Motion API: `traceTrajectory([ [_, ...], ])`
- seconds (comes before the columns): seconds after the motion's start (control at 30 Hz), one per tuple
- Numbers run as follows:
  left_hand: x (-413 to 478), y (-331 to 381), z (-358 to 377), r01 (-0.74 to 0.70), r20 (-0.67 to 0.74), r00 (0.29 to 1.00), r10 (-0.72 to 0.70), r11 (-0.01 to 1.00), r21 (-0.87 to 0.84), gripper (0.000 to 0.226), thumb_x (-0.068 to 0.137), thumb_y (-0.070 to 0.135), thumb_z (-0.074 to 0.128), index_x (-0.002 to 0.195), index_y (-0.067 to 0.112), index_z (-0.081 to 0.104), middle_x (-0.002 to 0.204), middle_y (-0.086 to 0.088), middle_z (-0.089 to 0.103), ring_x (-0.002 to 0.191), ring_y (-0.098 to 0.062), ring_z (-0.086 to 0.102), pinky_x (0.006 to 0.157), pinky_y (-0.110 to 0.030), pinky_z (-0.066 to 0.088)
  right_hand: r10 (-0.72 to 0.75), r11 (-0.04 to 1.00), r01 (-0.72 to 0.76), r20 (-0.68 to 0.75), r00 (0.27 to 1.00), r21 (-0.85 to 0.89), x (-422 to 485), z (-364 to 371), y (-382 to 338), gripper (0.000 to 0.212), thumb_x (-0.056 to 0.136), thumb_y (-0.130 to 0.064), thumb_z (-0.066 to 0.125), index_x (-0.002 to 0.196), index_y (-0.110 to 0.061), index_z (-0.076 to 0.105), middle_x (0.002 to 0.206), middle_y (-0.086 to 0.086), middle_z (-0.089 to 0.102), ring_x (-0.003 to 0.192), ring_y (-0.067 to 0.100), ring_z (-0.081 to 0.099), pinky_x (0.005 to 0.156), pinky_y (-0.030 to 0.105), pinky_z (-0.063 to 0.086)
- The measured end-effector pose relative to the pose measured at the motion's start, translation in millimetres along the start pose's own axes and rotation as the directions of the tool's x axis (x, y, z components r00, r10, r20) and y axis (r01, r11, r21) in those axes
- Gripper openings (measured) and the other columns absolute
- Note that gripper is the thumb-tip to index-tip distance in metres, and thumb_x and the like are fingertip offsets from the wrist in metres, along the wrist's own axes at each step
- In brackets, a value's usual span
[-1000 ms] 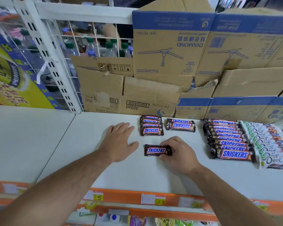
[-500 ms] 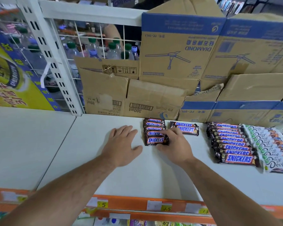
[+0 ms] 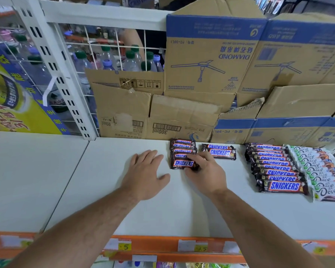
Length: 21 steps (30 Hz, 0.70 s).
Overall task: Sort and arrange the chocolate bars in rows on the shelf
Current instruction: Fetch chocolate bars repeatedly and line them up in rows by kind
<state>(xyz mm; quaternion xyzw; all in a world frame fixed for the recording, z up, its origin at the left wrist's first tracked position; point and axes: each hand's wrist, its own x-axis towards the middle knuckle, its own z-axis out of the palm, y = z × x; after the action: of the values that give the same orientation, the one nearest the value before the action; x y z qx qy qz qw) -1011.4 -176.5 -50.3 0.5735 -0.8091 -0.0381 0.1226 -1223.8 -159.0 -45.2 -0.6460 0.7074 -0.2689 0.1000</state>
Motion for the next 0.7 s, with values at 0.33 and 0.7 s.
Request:
traceTrajectory([
  [0.33, 0, 0, -2, 0.0, 0.035, 0.999, 0.0, 1.0, -0.006, 0.069, 0.086, 0.061, 0.036, 0.147, 0.029, 0.031, 0.158, 0.007, 0.02, 0.145, -0.012, 0.009, 0.118, -0.04, 0.006, 0.029, 1.0, -0.028, 0.036, 0.999, -0.005, -5, -3, -5, 0.048, 0.077, -0.049, 0.062, 0.124, -0.047, 0.056, 0.126, -0.023, 0.047, 0.101, 0.004, 0.059, 0.084, 0.026, 0.051],
  [0.7, -2, -4, -7, -0.011, 0.121, 0.993, 0.015, 0.999, -0.034, 0.071, 0.087, 0.062, 0.036, 0.149, 0.028, 0.028, 0.16, 0.005, 0.018, 0.146, -0.012, 0.007, 0.118, -0.041, 0.005, 0.139, 0.99, -0.137, 0.18, 0.974, -0.023, -32, -26, -18, 0.066, 0.076, -0.036, 0.07, 0.137, -0.027, 0.046, 0.13, -0.005, 0.045, 0.112, 0.017, 0.055, 0.088, 0.028, 0.046],
])
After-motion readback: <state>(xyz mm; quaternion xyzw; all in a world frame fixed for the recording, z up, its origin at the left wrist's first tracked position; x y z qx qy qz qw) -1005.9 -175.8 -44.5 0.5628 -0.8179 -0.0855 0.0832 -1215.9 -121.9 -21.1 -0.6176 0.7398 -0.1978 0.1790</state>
